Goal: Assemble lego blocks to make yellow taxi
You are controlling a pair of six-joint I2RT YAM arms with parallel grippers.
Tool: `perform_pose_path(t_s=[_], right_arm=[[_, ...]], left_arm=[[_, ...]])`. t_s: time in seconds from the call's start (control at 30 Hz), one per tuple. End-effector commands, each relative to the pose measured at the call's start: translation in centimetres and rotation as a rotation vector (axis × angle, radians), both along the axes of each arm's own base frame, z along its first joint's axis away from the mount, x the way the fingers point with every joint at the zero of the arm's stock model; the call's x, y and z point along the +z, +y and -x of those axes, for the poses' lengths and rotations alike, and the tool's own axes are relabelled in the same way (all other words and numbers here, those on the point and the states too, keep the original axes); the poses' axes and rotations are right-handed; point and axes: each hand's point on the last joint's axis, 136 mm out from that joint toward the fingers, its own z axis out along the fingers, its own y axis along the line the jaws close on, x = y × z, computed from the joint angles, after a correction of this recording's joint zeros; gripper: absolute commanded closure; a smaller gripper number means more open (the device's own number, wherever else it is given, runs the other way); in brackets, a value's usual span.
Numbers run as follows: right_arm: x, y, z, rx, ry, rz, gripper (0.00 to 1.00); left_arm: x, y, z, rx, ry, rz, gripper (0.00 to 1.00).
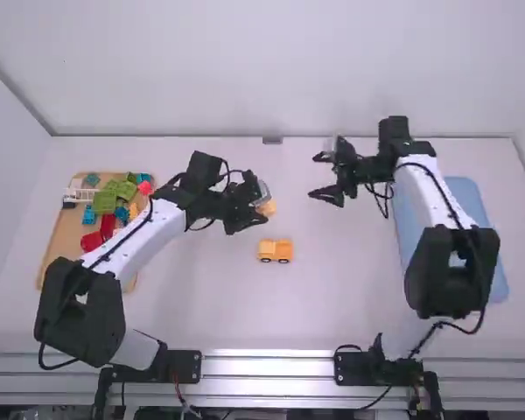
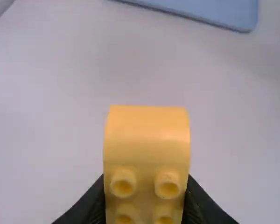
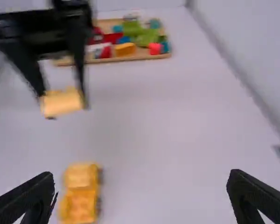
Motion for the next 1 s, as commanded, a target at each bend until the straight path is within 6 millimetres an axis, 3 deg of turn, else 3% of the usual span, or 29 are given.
perform_pose_path(t_s=[0.0,0.07,0.13,0.33,0.53,0.7,0.87,0.97], right_arm=[[0.1,-2.2,-0.6,-0.232,0.194,-0.032,0.02],[-1.1,-4.3,-1.8,-0.429,0.221,-0.002,0.02],[-1.6,-5.0,-1.6,-0.497,0.191,0.013,0.02],[-1.3,-6.0,2.1,-0.71,0.145,-0.02,0.02],[-0.3,-8.9,6.9,-1.027,0.082,-0.116,0.02],[0.6,-10.0,9.8,-1.121,0.001,-0.188,0.02],[1.5,-9.6,12.1,-1.097,-0.084,-0.245,0.02],[1.6,-9.9,13.1,-1.103,-0.113,-0.263,0.02]], left_arm=[[0.4,-0.6,-0.2,-0.008,-0.013,0.001,0.77],[0.5,-1.0,-0.1,-0.016,-0.024,0.004,0.77],[0.5,-1.4,-0.1,-0.02,-0.024,0.01,0.77],[-1.0,-3.7,0.0,-0.064,-0.016,0.012,0.77],[-4.2,-7.0,0.3,-0.088,0.003,-0.025,0.78],[-5.5,-9.2,1.0,-0.116,-0.003,-0.113,0.83],[-7.0,-11.0,1.2,-0.164,0.006,-0.237,0.83],[-9.2,-11.8,0.9,-0.2,0.029,-0.342,0.82]])
